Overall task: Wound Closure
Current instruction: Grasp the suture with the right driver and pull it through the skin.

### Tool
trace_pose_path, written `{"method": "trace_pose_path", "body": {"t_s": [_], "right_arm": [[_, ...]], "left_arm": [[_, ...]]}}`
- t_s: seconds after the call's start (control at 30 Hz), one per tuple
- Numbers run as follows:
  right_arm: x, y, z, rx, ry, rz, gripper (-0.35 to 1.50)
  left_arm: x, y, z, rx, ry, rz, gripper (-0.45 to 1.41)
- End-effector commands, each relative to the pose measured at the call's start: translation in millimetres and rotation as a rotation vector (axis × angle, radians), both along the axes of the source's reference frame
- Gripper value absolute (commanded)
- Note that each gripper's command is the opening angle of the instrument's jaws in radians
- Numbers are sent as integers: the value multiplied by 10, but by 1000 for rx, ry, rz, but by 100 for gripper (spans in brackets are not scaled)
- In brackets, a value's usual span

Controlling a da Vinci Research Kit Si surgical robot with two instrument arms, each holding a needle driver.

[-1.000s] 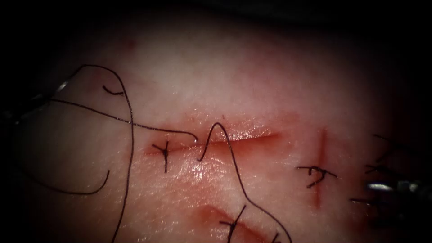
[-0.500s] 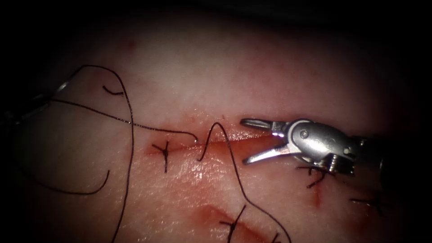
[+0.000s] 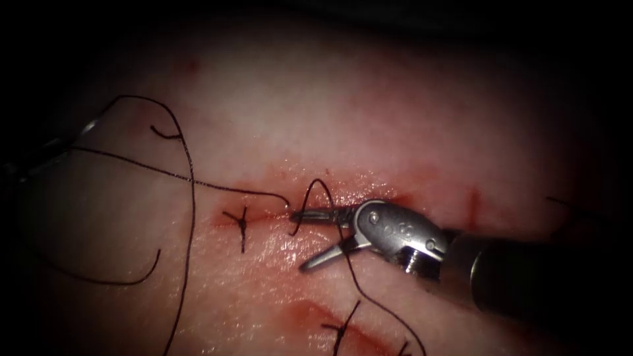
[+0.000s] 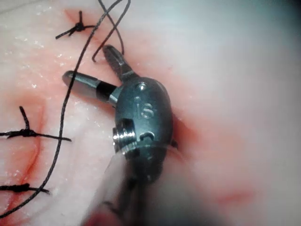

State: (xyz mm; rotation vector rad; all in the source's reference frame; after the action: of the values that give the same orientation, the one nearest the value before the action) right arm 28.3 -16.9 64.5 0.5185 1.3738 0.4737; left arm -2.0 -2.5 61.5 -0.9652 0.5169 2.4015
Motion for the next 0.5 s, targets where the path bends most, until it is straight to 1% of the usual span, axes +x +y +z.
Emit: {"method": "trace_pose_path", "body": {"t_s": [0.03,0.1,0.13,0.17,0.2,0.23,0.37,0.43,0.47,0.5], "right_arm": [[12,1,3,-1,2,2,57],[14,3,4,-2,-8,13,34],[14,3,5,-4,-18,24,9],[14,5,7,-14,-52,59,-35],[14,6,7,-21,-59,71,-35],[15,7,8,-25,-81,116,-35],[15,4,4,-25,-114,150,-35],[11,-4,-5,-38,-107,139,-35],[5,-19,-20,-124,-96,99,-35],[2,-27,-28,-164,-89,77,-35]], "left_arm": [[-5,4,7,-2,-1,0,-45],[-5,4,7,-2,-1,0,-45],[-5,4,7,-2,-1,0,-45],[-4,4,6,-2,-1,0,-45],[-4,4,6,-2,-1,0,-45],[-5,4,6,-2,-1,0,-45],[-5,4,6,-2,-1,0,-45],[-5,4,6,-2,-1,0,-45],[-4,4,7,-2,-2,1,-45],[-4,4,7,-2,-2,1,-45]]}}
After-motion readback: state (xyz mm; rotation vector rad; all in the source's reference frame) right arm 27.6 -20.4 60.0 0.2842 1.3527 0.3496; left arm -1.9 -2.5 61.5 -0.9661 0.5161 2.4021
